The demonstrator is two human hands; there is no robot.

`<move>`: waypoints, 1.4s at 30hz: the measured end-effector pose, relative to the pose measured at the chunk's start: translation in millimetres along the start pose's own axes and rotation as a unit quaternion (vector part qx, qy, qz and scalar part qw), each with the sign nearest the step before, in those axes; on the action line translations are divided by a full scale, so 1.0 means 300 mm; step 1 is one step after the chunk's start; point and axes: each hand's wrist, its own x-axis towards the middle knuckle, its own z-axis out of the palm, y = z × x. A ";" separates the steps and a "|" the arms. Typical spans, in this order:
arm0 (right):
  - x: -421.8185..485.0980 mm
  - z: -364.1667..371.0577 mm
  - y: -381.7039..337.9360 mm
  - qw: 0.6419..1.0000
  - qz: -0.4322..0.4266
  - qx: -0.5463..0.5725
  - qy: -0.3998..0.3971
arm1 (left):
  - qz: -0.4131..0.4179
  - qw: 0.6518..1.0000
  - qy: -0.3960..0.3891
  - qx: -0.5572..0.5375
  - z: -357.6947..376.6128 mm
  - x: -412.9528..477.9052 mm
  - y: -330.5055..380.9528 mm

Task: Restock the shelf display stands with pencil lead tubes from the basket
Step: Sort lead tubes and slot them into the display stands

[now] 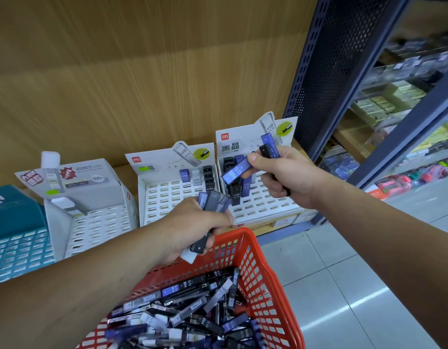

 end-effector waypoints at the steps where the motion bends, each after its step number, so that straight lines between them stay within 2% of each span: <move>1: -0.003 -0.001 0.003 1.000 0.006 -0.002 0.003 | 0.014 0.999 0.028 -0.023 -0.005 0.004 0.003; 5: -0.015 0.042 0.018 1.000 0.022 -0.007 -0.007 | 0.072 0.987 0.112 -0.089 -0.025 0.008 0.035; 8: -0.006 0.102 0.002 0.999 0.031 -0.018 -0.033 | 0.083 0.981 0.155 -0.080 -0.065 -0.010 0.048; 11: 0.015 0.140 -0.027 0.991 0.032 -0.128 -0.033 | 0.087 0.978 0.178 -0.067 -0.123 -0.047 0.040; 13: 0.025 0.179 -0.036 0.974 -0.015 -0.224 -0.018 | 0.084 0.978 0.185 -0.045 -0.167 -0.076 0.027; 15: 0.029 0.235 -0.042 0.959 -0.084 -0.268 -0.020 | 0.079 0.979 0.188 0.004 -0.204 -0.100 0.016; 19: 0.045 0.354 -0.057 0.913 -0.150 -0.366 -0.094 | 0.099 0.976 0.189 0.046 -0.256 -0.134 0.007; 21: 0.066 0.390 -0.060 0.909 -0.157 -0.363 -0.129 | 0.104 0.973 0.203 0.038 -0.284 -0.135 0.008; 23: 0.084 0.409 -0.059 0.921 -0.158 -0.324 -0.149 | 0.092 0.969 0.227 0.017 -0.312 -0.123 0.005; 25: 0.115 0.404 -0.048 0.931 -0.169 -0.301 -0.115 | 0.072 0.970 0.234 -0.009 -0.322 -0.098 -0.008; 28: 0.176 0.376 -0.018 0.951 -0.167 -0.260 -0.030 | 0.033 0.976 0.216 0.015 -0.307 -0.040 -0.052; 31: 0.210 0.369 0.005 0.945 -0.182 -0.273 0.025 | 0.023 0.978 0.200 0.057 -0.296 0.023 -0.080; 35: 0.241 0.380 0.033 0.928 -0.197 -0.314 0.041 | 0.010 0.981 0.166 0.102 -0.284 0.087 -0.132; 42: 0.263 0.389 0.087 0.912 -0.211 -0.349 0.045 | 0.006 0.981 0.160 0.112 -0.249 0.078 -0.201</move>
